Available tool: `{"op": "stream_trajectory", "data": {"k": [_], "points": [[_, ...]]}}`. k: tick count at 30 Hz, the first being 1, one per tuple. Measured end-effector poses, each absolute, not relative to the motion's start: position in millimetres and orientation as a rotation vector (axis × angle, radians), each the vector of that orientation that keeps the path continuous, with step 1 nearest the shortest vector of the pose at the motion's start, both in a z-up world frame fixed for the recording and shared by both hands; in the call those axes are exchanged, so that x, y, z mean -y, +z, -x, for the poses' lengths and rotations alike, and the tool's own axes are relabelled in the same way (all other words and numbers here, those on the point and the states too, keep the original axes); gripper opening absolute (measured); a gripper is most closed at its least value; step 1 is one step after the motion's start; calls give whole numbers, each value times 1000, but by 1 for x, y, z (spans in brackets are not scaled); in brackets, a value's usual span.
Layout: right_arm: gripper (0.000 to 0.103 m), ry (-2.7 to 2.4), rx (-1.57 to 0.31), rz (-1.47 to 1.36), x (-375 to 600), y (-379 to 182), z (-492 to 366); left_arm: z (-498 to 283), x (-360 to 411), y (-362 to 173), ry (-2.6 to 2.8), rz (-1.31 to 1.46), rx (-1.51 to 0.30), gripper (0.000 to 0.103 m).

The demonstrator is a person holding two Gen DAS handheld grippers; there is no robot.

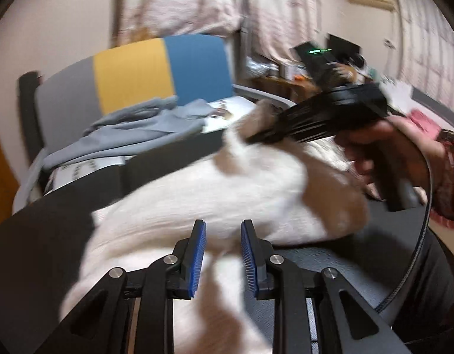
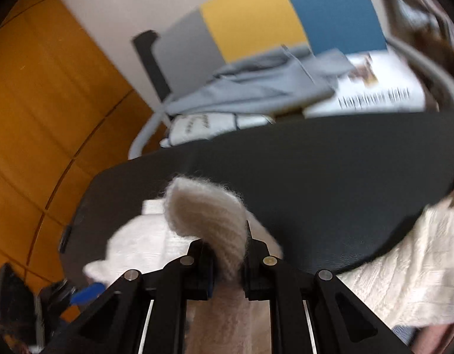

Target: Fold clothes

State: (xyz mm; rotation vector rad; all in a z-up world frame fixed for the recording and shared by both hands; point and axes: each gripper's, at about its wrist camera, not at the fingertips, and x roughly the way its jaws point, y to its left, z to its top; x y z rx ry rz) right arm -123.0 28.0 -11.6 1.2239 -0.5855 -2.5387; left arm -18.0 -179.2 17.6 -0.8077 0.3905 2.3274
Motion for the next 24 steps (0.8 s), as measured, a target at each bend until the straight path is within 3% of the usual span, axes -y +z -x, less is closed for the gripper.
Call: {"op": "stream_trajectory", "data": {"k": [8, 15, 24], "points": [[14, -2494, 676, -1234, -45, -38, 130, 7, 129, 10, 2193, 769, -513, 26], [14, -2499, 691, -1193, -47, -45, 121, 40, 87, -17, 2419, 823, -774, 26], [16, -2506, 627, -1177, -42, -42, 109, 38, 97, -11, 2672, 620, -949, 29]]}}
